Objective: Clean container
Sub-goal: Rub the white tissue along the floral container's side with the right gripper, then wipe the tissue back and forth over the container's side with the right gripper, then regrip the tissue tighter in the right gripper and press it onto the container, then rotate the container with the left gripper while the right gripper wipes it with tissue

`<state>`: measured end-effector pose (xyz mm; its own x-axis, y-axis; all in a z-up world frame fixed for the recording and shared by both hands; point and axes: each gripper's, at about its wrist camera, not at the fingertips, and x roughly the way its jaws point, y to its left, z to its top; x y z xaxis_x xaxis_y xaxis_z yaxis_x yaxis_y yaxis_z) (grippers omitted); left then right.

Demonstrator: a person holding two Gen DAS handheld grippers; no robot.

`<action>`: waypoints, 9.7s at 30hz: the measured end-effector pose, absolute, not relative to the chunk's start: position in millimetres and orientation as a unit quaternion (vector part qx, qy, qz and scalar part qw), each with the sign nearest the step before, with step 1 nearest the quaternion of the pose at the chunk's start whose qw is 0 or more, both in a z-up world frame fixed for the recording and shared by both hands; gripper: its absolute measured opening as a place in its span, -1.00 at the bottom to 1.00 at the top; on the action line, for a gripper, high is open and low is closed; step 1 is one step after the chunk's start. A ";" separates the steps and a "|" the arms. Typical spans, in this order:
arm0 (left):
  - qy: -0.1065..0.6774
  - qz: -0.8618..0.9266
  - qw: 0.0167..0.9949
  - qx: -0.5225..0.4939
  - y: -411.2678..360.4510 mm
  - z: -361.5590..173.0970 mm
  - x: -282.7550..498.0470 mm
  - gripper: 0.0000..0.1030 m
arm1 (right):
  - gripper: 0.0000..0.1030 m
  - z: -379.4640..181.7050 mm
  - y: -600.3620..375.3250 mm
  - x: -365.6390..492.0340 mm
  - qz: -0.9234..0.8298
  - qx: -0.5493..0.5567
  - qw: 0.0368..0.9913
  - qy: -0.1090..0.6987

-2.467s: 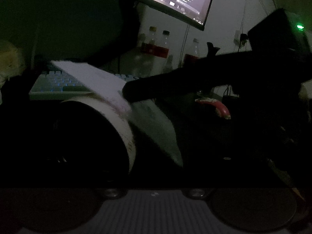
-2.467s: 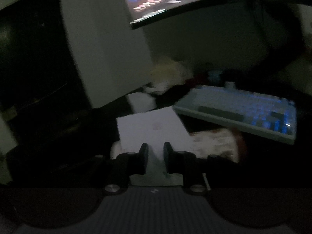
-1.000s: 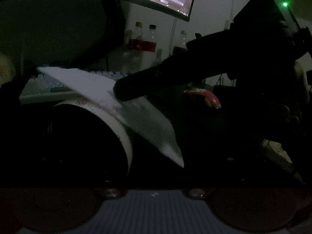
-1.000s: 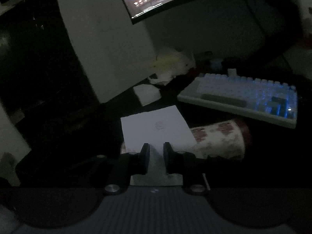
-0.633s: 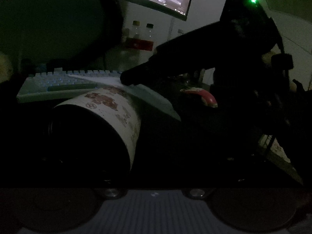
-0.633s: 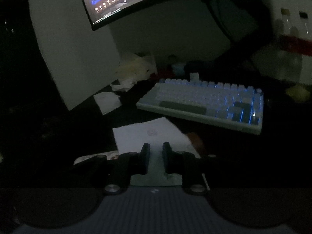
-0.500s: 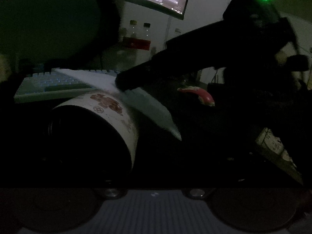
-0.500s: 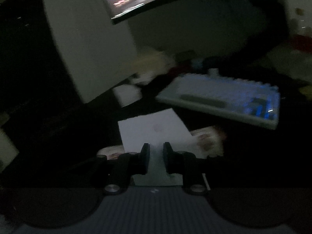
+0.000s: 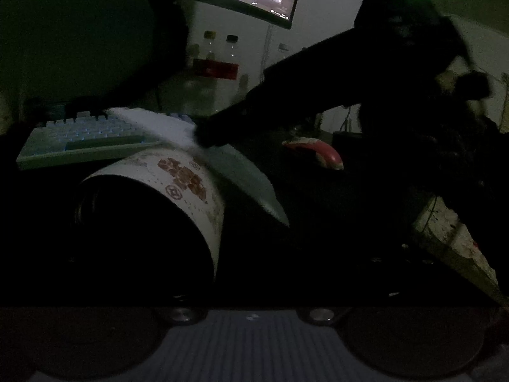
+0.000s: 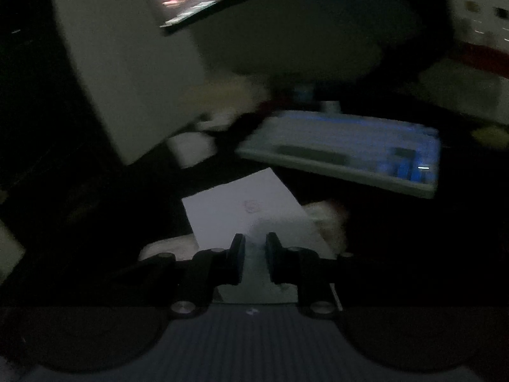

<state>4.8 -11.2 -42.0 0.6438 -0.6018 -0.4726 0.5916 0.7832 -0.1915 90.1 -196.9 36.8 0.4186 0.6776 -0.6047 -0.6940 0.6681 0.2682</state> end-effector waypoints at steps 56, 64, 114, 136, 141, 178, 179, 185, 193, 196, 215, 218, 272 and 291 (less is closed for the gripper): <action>0.263 -0.386 0.884 0.029 -29.1 -42.1 -10.2 0.99 | -0.60 36.4 -221.2 58.4 0.431 -0.006 0.842 0.324; 0.262 -0.392 0.881 0.034 -33.5 -41.4 -12.8 0.99 | -0.63 34.5 -233.4 91.3 0.356 0.002 0.874 0.332; 0.259 -0.325 0.909 -0.043 -7.4 -48.9 5.1 0.99 | -0.60 28.2 -192.3 64.6 0.441 -0.019 0.847 0.296; 0.261 -0.298 0.916 -0.060 8.8 -52.3 16.4 0.99 | -0.63 24.7 -177.2 98.8 0.388 -0.014 0.872 0.298; 0.264 -0.295 0.916 -0.058 9.4 -52.2 19.3 0.99 | -0.63 23.2 -180.6 116.1 0.346 -0.001 0.887 0.306; 0.295 -0.261 0.919 -0.030 15.9 -47.4 38.5 0.99 | -0.69 26.8 -156.0 114.6 0.377 -0.041 0.874 0.304; 0.295 -0.260 0.919 -0.028 15.4 -47.4 38.2 0.99 | -0.69 27.3 -153.1 110.0 0.397 -0.040 0.865 0.305; 0.295 -0.262 0.919 -0.030 16.3 -45.7 40.2 0.99 | -0.76 27.2 -146.7 103.7 0.442 -0.039 0.843 0.305; 0.302 -0.257 0.917 -0.030 20.3 -43.0 41.8 0.99 | -0.73 25.8 -156.9 123.7 0.366 -0.026 0.876 0.312; 0.304 -0.255 0.917 -0.029 20.4 -41.8 43.4 0.99 | -0.72 26.7 -147.5 109.5 0.408 -0.030 0.857 0.314; 0.301 -0.250 0.920 -0.027 30.2 -48.6 46.4 0.99 | -0.73 24.6 -131.9 109.1 0.435 -0.023 0.846 0.308; 0.300 -0.250 0.920 -0.030 32.4 -50.0 44.1 0.99 | -0.74 25.5 -128.2 105.7 0.441 -0.028 0.843 0.307; 0.284 -0.195 0.938 -0.046 36.8 -41.2 57.5 0.99 | -0.93 20.2 -138.6 124.6 0.387 -0.024 0.878 0.280; 0.287 -0.199 0.936 -0.045 50.9 -39.5 80.1 0.99 | -0.92 21.7 -154.7 147.7 0.346 -0.014 0.891 0.293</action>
<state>80.1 50.9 -39.5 0.7561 -0.3985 -0.5191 0.3474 0.9166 -0.1978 147.7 -154.7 21.7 0.5893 0.6085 -0.5315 -0.6244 0.7605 0.1783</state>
